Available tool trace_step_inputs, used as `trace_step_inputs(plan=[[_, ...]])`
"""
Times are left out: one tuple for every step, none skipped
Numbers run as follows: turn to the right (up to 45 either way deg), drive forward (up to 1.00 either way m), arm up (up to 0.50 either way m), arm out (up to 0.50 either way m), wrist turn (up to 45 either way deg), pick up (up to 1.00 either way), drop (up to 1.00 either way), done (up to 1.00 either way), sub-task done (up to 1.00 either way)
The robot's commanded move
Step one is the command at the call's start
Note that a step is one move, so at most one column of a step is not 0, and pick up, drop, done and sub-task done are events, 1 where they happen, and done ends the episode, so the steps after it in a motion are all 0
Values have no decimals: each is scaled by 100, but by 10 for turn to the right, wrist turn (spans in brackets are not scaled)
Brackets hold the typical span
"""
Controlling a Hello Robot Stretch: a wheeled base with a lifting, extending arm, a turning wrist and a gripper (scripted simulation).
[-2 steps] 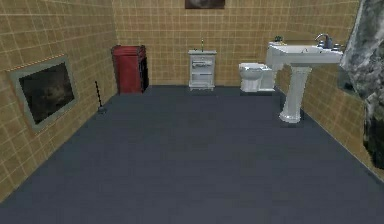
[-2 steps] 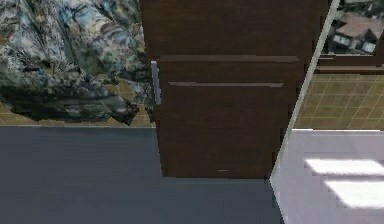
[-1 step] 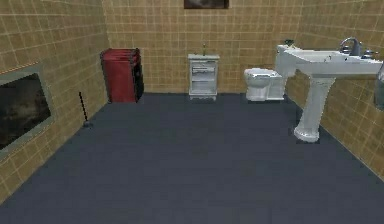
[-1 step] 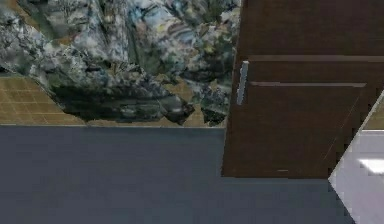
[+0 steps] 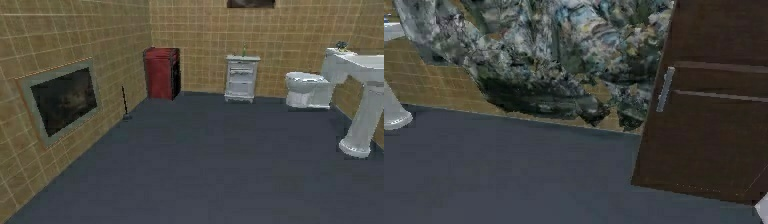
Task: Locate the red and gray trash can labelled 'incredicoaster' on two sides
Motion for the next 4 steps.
trace_step_inputs(plan=[[0, 100, 0, 0, 0, 0, 0, 0, 0], [0, 100, 0, 0, 0, 0, 0, 0, 0], [-60, 0, 0, 0, 0, 0, 0, 0, 0], [0, 80, 0, 0, 0, 0, 0, 0, 0]])
